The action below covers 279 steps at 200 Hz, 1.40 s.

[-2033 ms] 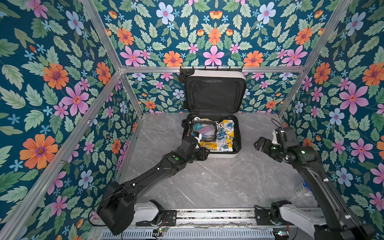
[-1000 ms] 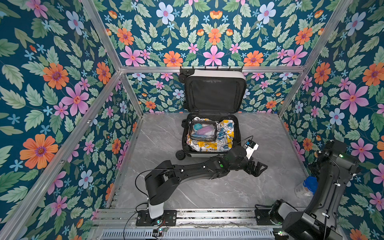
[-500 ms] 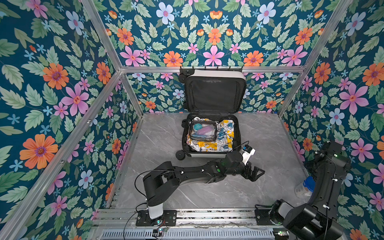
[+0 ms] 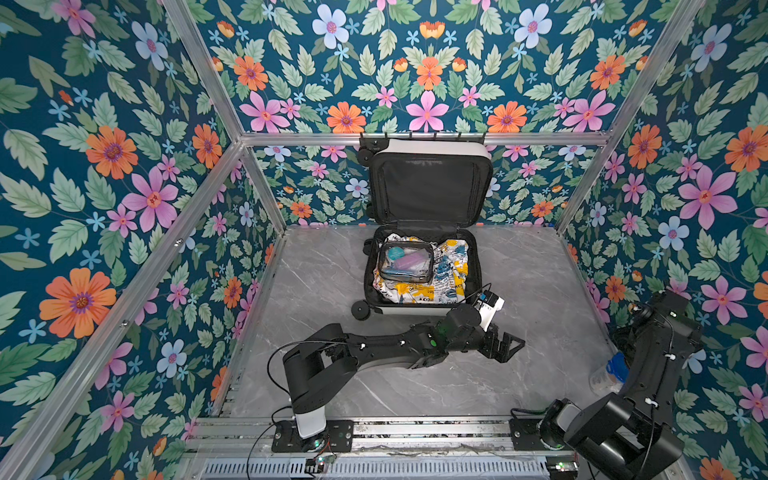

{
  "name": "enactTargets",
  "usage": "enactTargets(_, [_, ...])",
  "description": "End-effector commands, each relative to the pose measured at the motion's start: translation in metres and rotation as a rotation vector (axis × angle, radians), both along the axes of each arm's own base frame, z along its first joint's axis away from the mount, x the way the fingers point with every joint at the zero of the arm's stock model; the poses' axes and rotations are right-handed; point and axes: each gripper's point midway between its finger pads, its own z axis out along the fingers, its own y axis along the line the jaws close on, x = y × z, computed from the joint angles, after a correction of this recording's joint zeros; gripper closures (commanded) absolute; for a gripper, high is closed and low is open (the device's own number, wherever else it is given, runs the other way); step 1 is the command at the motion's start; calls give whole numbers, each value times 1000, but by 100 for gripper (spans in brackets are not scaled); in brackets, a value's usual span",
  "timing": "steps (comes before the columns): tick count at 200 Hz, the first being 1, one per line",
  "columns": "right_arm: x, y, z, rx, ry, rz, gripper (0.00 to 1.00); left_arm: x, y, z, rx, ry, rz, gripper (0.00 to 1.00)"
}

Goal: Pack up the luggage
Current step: 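Grasp the blue-lidded clear container by its lid with the right gripper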

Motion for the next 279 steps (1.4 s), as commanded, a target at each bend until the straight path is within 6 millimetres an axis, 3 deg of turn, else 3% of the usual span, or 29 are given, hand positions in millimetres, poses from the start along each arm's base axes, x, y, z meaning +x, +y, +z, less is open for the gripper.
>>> enactTargets(1, [3, -2, -3, 8, -25, -19, 1, -1, -1, 10, -37, -14, -7, 0])
enactTargets(174, [2, 1, -32, 54, -17, -51, 2, -1, 0, 3, -37, 7, -3, 0])
enactTargets(279, [4, 2, -32, 54, -39, -45, 20, -1, -1, 1, -36, 17, 3, 0])
